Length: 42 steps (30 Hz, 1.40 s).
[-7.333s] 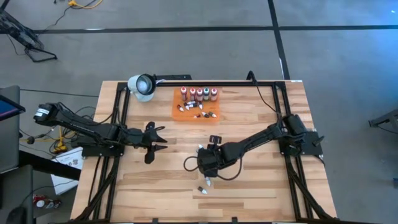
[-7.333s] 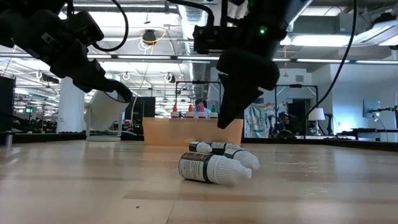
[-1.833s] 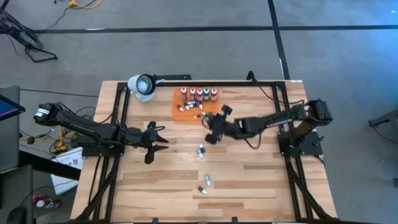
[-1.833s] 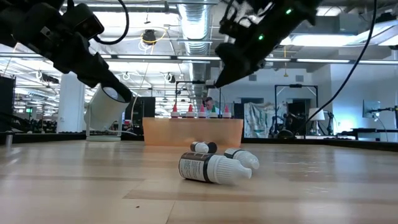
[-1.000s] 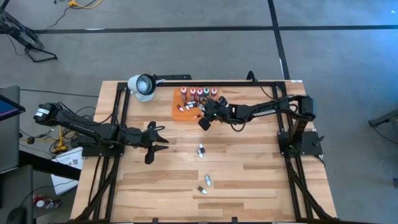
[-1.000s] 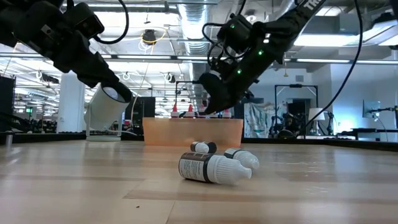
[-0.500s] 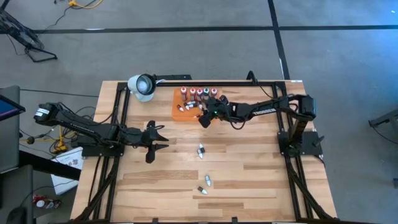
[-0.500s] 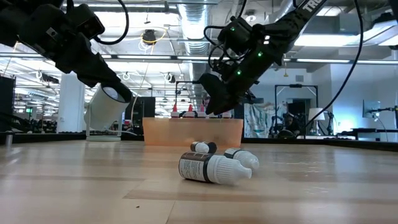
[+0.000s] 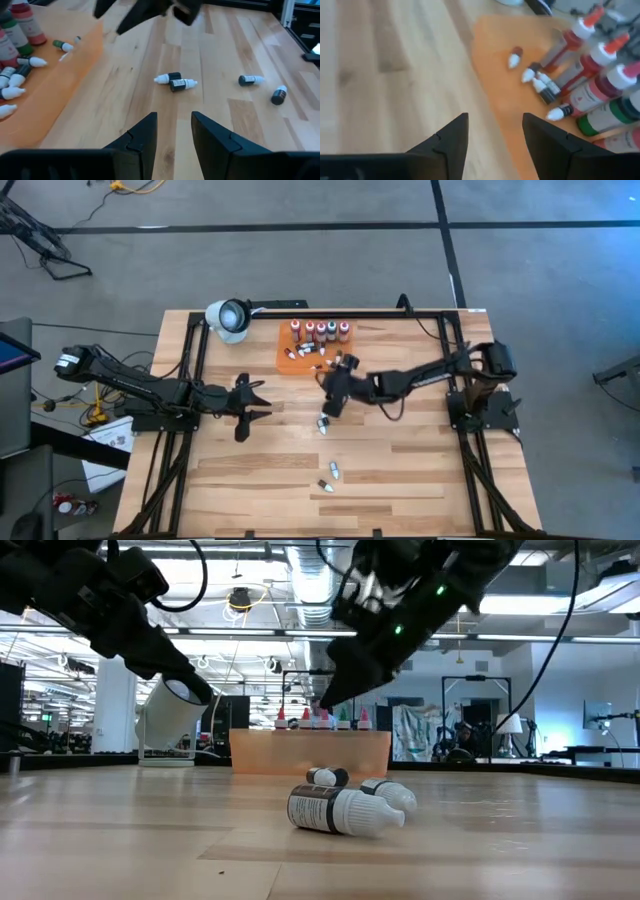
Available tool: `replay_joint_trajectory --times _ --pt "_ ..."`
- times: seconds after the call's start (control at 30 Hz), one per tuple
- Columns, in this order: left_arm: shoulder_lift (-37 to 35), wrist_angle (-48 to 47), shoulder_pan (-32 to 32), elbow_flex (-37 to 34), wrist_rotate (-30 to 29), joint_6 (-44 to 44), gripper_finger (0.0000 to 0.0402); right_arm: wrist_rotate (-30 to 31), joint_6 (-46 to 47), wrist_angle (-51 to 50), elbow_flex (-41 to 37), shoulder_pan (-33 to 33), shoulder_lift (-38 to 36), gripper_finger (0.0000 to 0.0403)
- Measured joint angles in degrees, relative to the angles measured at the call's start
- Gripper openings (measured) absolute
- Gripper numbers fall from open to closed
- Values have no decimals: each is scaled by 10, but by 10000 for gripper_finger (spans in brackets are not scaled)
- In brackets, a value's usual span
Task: Pick & Place food coloring
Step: Put the small green food coloring bottle into the orange bin
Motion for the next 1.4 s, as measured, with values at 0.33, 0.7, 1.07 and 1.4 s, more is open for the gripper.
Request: replay_joint_trajectory --times 0.33,0.7,1.07,1.4 --pt "11 51 0 0 27 3 113 41 34 -142 0 119 -54 144" --pt "199 344 -16 0 82 76 113 41 80 -181 0 214 -60 127" --pt "441 434 -14 56 100 64 113 41 89 -180 0 226 -66 123" --pt "523 326 -14 176 121 177 113 41 88 -181 0 225 -66 123"
